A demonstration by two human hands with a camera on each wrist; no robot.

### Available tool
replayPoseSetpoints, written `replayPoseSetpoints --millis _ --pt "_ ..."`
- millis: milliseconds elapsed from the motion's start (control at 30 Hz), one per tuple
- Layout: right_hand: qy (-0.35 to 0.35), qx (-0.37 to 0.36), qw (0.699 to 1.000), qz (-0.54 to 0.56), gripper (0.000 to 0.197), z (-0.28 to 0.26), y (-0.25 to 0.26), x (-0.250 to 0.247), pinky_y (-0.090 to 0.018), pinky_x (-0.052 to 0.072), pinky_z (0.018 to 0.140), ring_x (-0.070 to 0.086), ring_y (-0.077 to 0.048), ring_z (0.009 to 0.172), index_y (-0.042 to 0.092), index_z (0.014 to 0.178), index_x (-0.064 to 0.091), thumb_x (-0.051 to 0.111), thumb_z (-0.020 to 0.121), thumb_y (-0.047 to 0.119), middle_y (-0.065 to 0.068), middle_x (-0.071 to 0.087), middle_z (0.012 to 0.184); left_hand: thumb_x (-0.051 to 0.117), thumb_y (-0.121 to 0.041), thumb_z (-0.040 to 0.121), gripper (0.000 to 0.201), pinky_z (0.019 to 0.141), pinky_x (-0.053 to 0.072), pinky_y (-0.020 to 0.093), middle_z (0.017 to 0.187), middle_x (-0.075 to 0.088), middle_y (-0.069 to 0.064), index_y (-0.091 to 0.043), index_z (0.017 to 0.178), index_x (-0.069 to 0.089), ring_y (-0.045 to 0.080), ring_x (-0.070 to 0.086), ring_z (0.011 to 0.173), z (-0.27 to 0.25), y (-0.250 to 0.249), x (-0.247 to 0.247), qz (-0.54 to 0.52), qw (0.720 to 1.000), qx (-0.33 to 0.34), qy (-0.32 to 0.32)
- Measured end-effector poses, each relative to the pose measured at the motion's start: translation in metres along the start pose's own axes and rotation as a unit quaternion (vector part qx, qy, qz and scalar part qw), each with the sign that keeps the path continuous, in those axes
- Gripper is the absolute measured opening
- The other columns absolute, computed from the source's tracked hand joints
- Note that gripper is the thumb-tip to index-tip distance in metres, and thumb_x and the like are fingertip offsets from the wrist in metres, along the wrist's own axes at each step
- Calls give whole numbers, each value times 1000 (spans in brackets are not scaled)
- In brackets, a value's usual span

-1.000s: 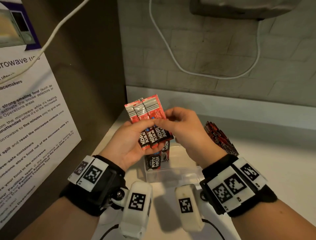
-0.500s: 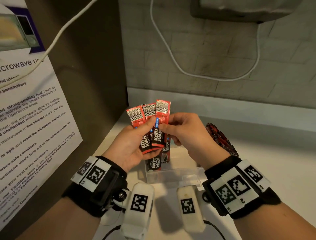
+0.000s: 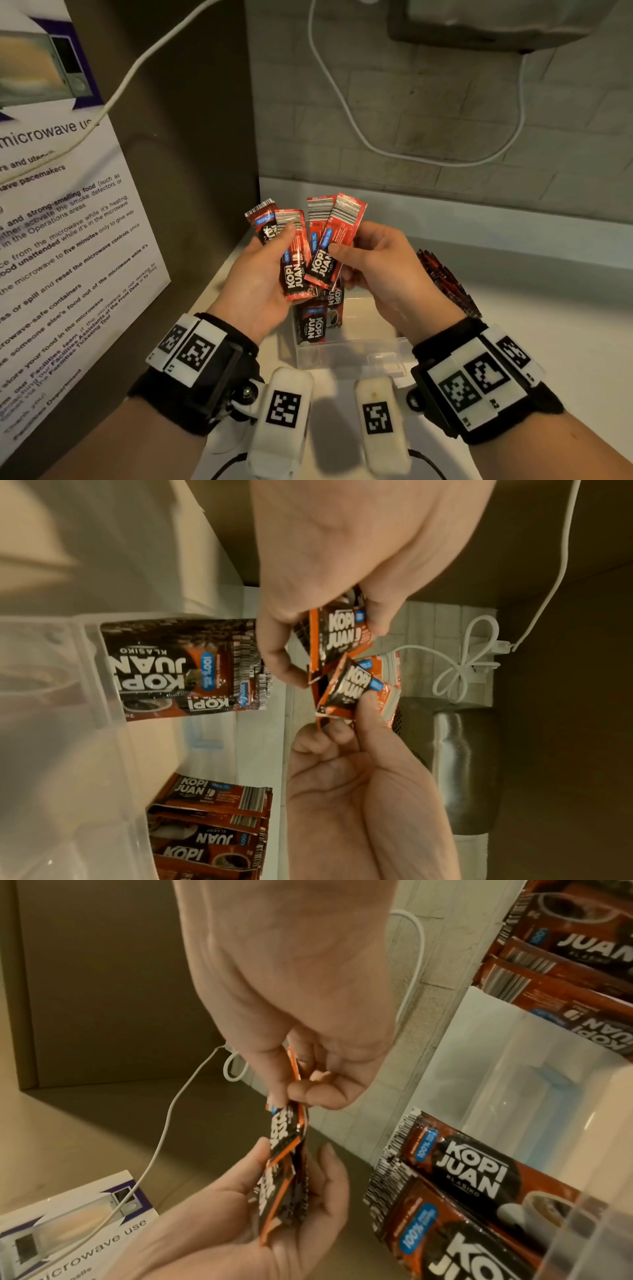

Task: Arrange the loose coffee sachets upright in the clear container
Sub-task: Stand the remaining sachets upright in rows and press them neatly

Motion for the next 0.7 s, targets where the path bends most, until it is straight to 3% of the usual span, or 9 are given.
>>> replayPoseSetpoints --millis 200,333,500,600,700 --pt "0 1 1000 12 11 -1 2 -3 -21 42 46 47 -9 48 8 89 66 59 89 -1 -7 61 70 60 -20 93 25 81 56 50 103 74 9 -18 117 61 26 73 88 3 -7 -5 7 999 44 -12" --pt "42 30 997 -49 10 -5 -6 14 -23 42 46 49 -9 47 6 95 68 64 86 1 -9 64 74 61 -19 92 21 60 59 34 93 75 7 -18 112 64 20 73 76 2 0 7 25 999 31 23" --pt "9 45 998 -37 15 -4 -12 12 -24 42 49 52 -6 48 8 96 70 67 83 2 -5 68 76 61 -34 90 27 57 56 33 90 76 5 -19 113 64 19 73 74 3 5 7 34 999 10 24" --pt "-13 4 1000 4 18 -3 -1 7 -26 42 51 54 -11 53 13 90 70 67 81 -3 -4 68 74 58 -50 89 37 66 53 38 100 73 6 -21 112 61 23 69 86 5 4 -2 37 999 -9 -8" --pt "-59 -104 992 40 34 -3 23 -8 -28 49 61 62 -17 69 23 71 68 69 75 -11 -6 70 79 60 -57 84 39 59 49 35 92 67 7 -20 98 60 22 62 81 8 6 -10 37 998 -38 -36"
Point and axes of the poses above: each hand's wrist, its own z-axis towards the middle knuckle, its own x-axis out of the palm, y = z × x, the point moved 9 cm from there along z, towards the middle knuckle
